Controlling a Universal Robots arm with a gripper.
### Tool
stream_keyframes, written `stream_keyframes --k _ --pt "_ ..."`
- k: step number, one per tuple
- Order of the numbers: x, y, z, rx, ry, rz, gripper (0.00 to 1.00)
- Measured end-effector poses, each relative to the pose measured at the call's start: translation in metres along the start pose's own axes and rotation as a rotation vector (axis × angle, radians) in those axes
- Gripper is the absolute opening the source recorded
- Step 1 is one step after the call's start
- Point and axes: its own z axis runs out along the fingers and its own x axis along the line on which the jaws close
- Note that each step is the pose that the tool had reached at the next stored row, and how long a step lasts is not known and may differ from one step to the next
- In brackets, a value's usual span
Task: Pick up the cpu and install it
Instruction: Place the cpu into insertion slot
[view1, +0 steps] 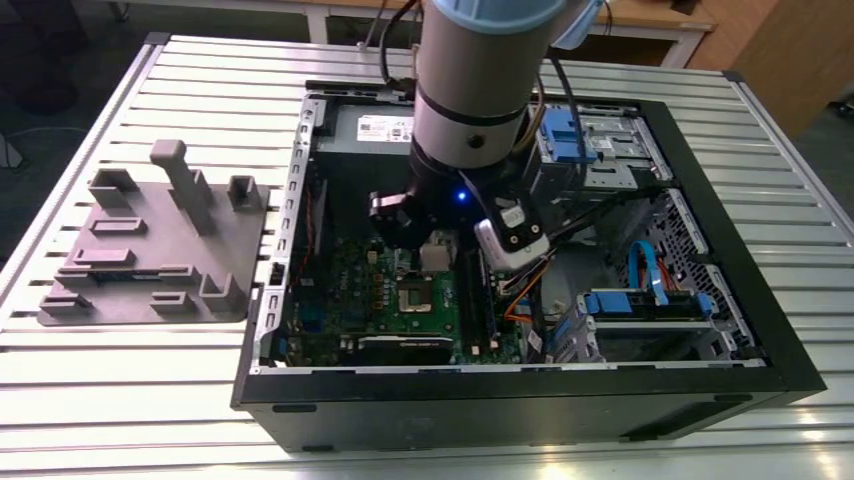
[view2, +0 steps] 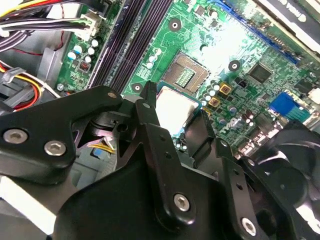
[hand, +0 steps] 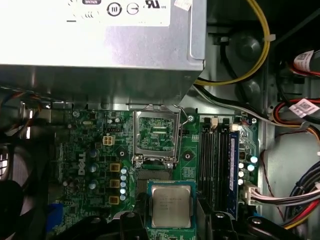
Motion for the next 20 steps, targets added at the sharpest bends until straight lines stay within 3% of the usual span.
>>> stream_keyframes --k 3,5,8,9,15,20 --pt "0.0019 -0.0009 0.0054 0.0001 -0.0002 0.007 0.47" --pt "0.002 -0.0014 0.0076 0.0039 -0.0002 0.008 0.47" --pt "0.0021 -0.0014 0.0098 0.0201 0.0011 0.009 0.47" --pt "0.002 -0.0015 0.0112 0.0225 0.0017 0.008 0.47" --pt "0.0039 -0.0018 0.0221 0.0228 0.0036 0.006 0.47" --pt "0.0127 -0.0019 0.0313 0.0226 0.0037 0.006 0.47"
